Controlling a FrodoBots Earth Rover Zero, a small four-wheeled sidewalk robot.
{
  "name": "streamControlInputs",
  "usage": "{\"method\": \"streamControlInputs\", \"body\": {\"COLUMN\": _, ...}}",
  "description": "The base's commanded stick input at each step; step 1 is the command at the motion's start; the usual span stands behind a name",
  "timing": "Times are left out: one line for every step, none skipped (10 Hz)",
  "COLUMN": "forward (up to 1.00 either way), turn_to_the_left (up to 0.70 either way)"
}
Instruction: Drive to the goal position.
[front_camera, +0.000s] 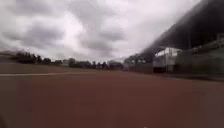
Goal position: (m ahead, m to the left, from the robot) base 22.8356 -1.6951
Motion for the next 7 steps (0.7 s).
{"method": "streamControlInputs", "body": {"forward": 0.7, "turn_to_the_left": -0.35}}
{"method": "streamControlInputs", "body": {"forward": 0.7, "turn_to_the_left": -0.35}}
{"method": "streamControlInputs", "body": {"forward": 0.7, "turn_to_the_left": -0.2}}
{"method": "streamControlInputs", "body": {"forward": 0.7, "turn_to_the_left": 0.0}}
{"method": "streamControlInputs", "body": {"forward": 0.7, "turn_to_the_left": 0.0}}
{"method": "streamControlInputs", "body": {"forward": 0.7, "turn_to_the_left": 0.0}}
{"method": "streamControlInputs", "body": {"forward": 0.7, "turn_to_the_left": 0.0}}
